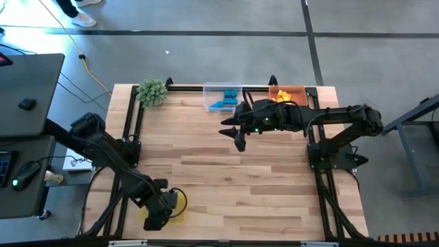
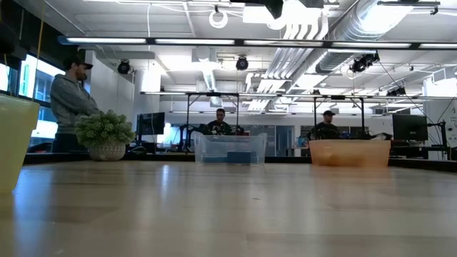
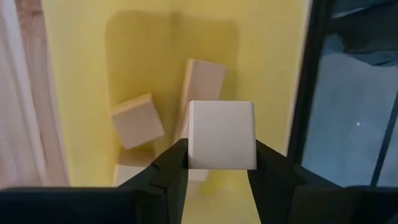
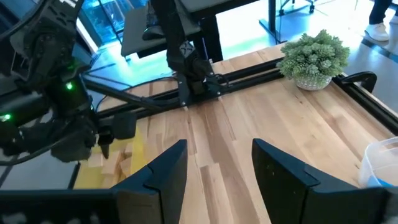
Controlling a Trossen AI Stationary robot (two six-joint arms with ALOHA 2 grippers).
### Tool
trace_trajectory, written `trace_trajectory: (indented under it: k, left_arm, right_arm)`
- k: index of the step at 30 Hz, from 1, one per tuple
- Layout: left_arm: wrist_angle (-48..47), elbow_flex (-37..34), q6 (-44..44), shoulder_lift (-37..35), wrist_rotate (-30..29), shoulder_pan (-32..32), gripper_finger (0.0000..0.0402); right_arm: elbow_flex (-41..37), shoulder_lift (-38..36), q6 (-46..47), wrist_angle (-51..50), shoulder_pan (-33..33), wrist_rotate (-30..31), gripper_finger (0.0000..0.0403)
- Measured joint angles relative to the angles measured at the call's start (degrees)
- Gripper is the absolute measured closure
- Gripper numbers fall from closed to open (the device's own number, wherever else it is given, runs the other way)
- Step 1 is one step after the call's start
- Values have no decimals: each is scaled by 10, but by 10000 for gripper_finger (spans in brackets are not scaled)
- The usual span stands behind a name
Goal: Sort & place blocks by color
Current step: Put the brown block into the yellow bin, then return to Home Position
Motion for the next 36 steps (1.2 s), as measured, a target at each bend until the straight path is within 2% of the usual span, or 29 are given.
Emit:
trace_trajectory:
  k: [7, 13, 20, 25, 29, 36]
  left_arm:
    - [-7, 0, -40, 8, 2, 32, 260]
    - [-5, 0, -45, 8, 45, 60, 232]
    - [1, 0, -60, 8, 43, 88, 210]
    - [16, 0, -55, -18, -11, 107, 211]
    - [66, 0, -26, -62, -53, 124, 209]
    - [117, 0, 84, -175, -164, 163, 211]
  right_arm:
    - [0, 0, -14, -18, -3, -30, 235]
    - [0, 0, -28, -48, -15, -34, 235]
    - [0, 0, -40, -66, -37, -76, 235]
    - [0, 0, -66, -66, -53, -101, 235]
    - [0, 0, -70, -66, -60, -101, 235]
    - [0, 0, -65, -64, -60, -101, 235]
